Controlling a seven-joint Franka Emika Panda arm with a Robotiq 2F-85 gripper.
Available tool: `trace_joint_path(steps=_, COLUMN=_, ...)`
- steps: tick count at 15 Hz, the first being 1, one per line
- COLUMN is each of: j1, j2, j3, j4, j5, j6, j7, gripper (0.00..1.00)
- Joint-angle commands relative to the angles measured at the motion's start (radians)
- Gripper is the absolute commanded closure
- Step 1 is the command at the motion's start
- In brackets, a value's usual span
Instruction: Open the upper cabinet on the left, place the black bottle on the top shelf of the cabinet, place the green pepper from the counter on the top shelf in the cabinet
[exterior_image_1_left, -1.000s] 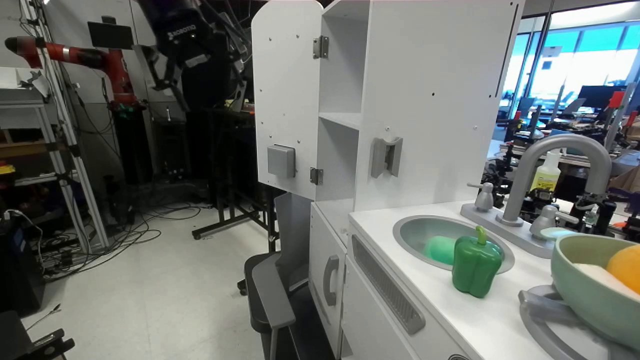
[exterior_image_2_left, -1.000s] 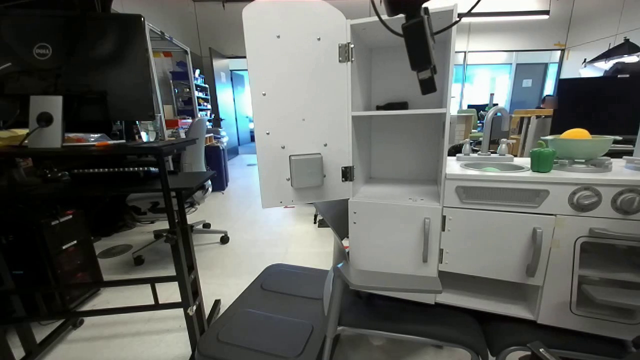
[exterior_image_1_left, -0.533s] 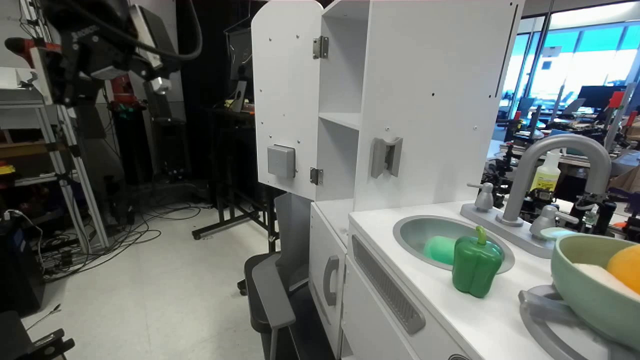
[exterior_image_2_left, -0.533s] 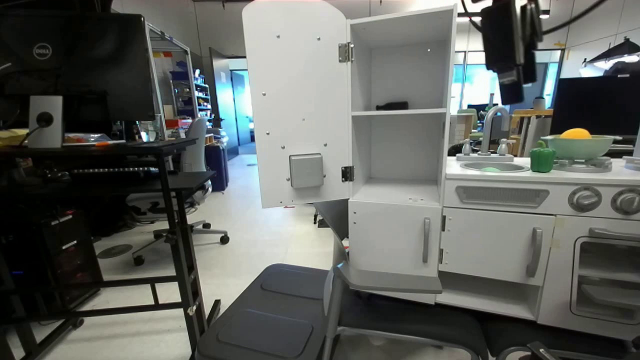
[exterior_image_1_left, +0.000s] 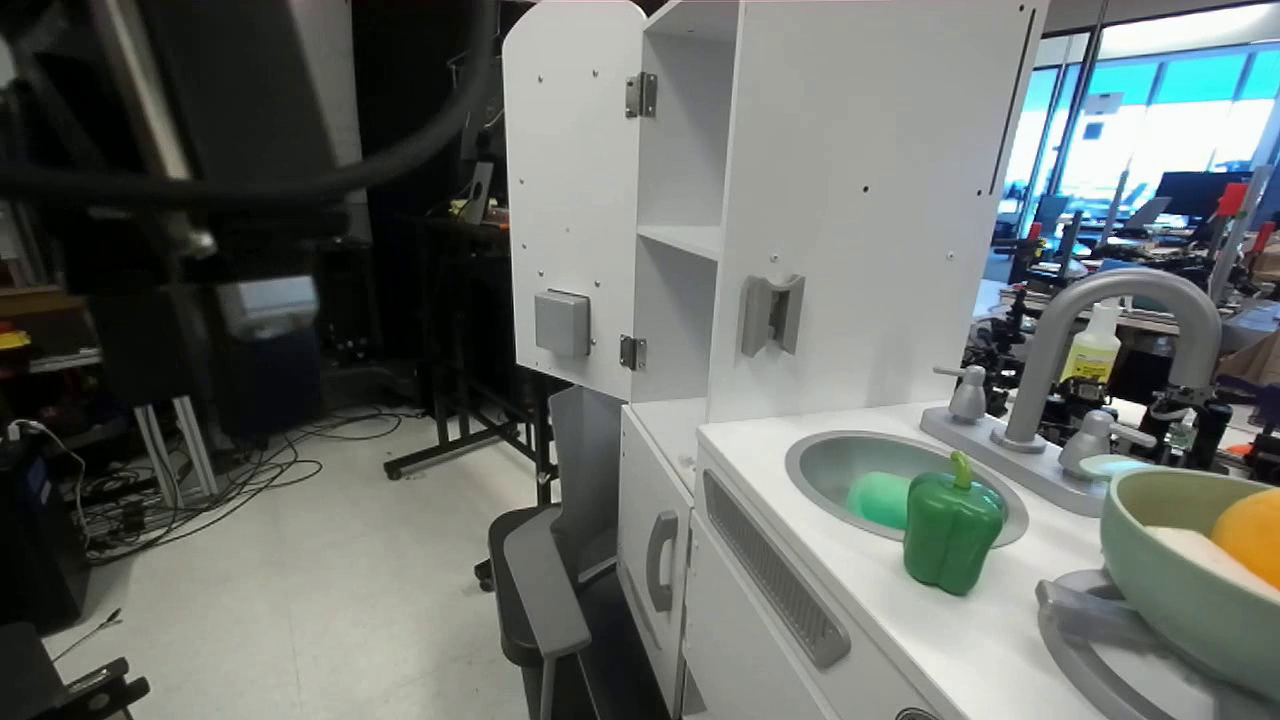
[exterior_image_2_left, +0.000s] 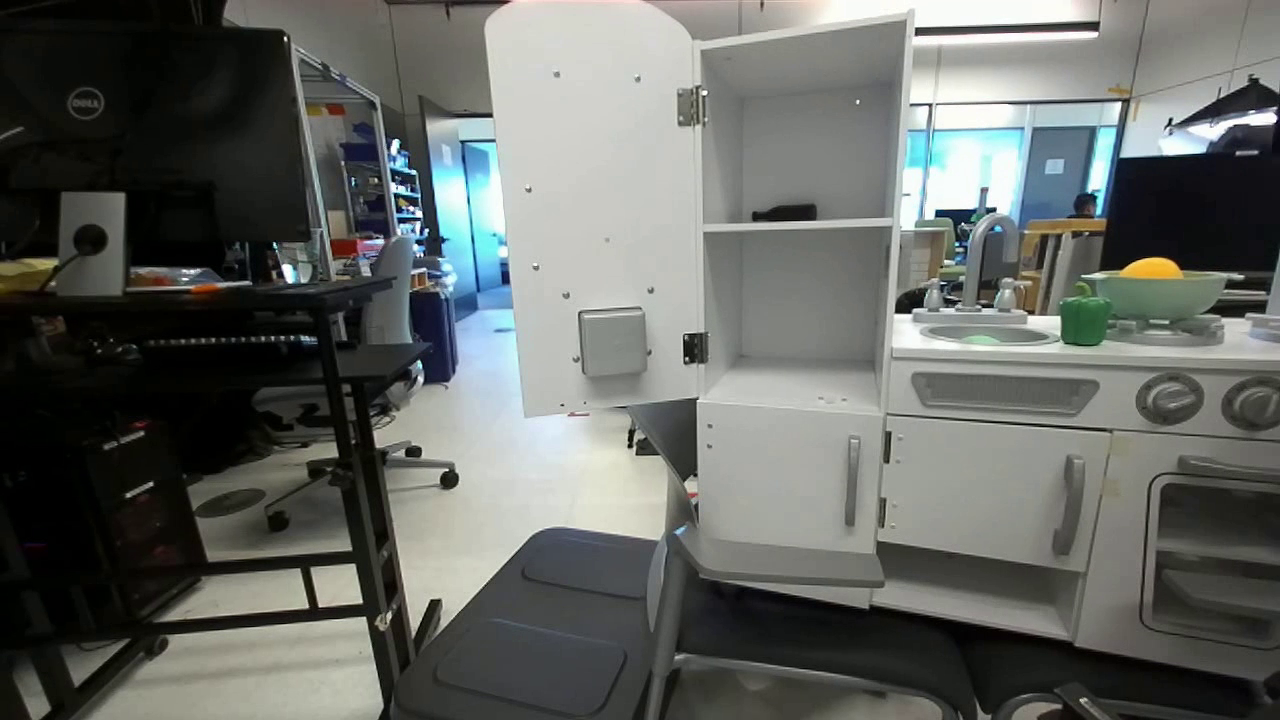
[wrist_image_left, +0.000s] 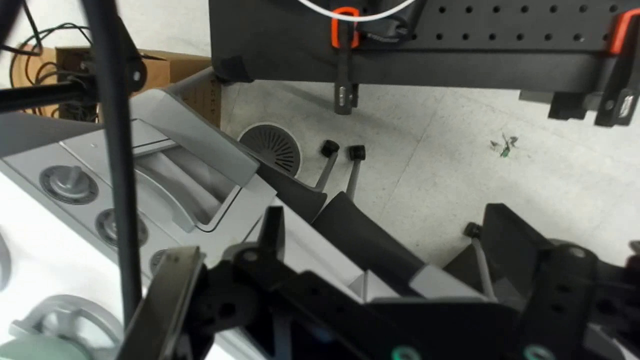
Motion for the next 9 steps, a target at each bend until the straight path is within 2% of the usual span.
trace_joint_path(steps=1, j1=-0.064, j2=0.114, j3=-0.085, j4=0.154, j5=0.101, j6=0.055, j7=-0.040, gripper=0.00)
trace_joint_path(steps=3, j1=-0.068, j2=0.196, j3=-0.106, j4=0.254, j5=0.190, j6=0.107, j7=-0.022, gripper=0.00)
trace_joint_path(steps=5, j1=-0.059, j2=0.298, j3=-0.100, j4=0.347, j5=0.266, j6=0.172, j7=-0.004, gripper=0.00)
trace_joint_path(steps=9, j1=-0.065, j2=0.475, j3=-0.082, j4=0.501, j5=0.361, j6=0.218, j7=-0.020, gripper=0.00)
